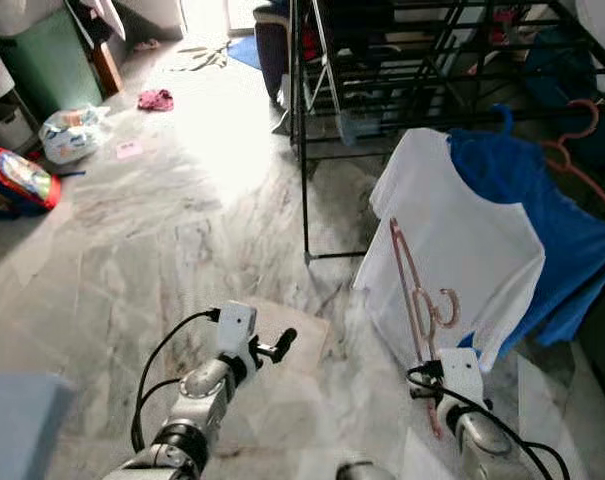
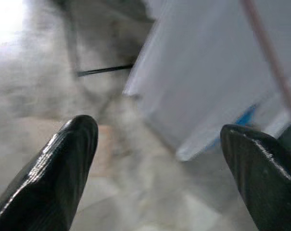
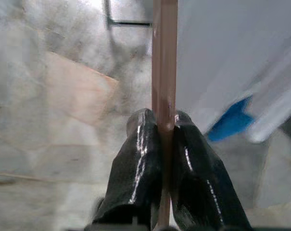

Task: Hang hanger

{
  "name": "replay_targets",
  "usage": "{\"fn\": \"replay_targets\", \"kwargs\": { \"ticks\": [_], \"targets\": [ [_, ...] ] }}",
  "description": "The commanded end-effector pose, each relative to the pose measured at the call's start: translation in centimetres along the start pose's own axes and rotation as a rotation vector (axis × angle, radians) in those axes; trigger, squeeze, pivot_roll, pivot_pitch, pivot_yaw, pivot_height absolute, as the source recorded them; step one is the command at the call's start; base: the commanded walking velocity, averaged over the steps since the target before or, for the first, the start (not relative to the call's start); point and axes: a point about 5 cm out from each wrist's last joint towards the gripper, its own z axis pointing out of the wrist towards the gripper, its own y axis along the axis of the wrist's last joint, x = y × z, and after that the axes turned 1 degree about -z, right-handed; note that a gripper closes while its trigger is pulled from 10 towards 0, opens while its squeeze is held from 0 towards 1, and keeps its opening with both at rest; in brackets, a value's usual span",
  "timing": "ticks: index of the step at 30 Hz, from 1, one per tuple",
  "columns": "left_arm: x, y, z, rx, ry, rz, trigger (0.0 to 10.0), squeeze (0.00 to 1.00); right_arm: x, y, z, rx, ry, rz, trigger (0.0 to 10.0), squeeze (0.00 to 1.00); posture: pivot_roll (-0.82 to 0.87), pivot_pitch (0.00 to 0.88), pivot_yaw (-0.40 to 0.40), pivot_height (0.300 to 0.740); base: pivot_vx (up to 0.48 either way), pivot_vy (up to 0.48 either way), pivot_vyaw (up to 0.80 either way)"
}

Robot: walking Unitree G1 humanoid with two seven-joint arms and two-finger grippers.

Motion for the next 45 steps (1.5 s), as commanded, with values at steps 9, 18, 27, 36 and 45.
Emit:
{"fn": "replay_targets", "kwargs": {
  "ticks": [9, 18, 27, 36, 45],
  "targets": [
    [0.8, 0.0, -0.5, -0.005, 0.008, 0.018, 10.0, 0.0, -0.2, 3.1, 0.5, -0.091, -0.009, -0.019, 10.0, 0.0, -0.12, 0.119, 0.004, 0.74, 0.385, 0.0, 0.0],
    [0.8, -0.2, -0.6, -0.004, 0.004, 0.015, 10.0, 0.0, -0.2, 4.4, 0.8, -0.12, -0.024, -0.007, 10.0, 0.0, -0.12, 0.12, 0.003, 0.74, 0.372, 0.0, 0.0],
    [1.0, 0.0, -0.7, -0.031, 0.023, -0.005, 10.0, 0.0, 0.5, 3.8, 0.7, -0.096, 0.022, -0.028, 10.0, 0.0, -0.12, 0.127, -0.004, 0.74, 0.196, 0.0, 0.0],
    [1.6, 0.3, -0.8, -0.035, 0.049, 0.022, 10.0, 0.0, 1.9, 3.9, 0.5, -0.113, 0.144, -0.098, 10.0, 0.0, -0.11, 0.143, 0.004, 0.74, 0.0, 0.0, 0.0],
    [1.7, 0.6, -0.7, -0.04, 0.054, 0.027, 10.0, 0.0, 1.6, 7.5, 0.8, -0.226, 0.158, -0.124, 10.0, 0.0, -0.12, 0.152, -0.001, 0.74, 0.0, 0.0, 0.0]
  ]
}}
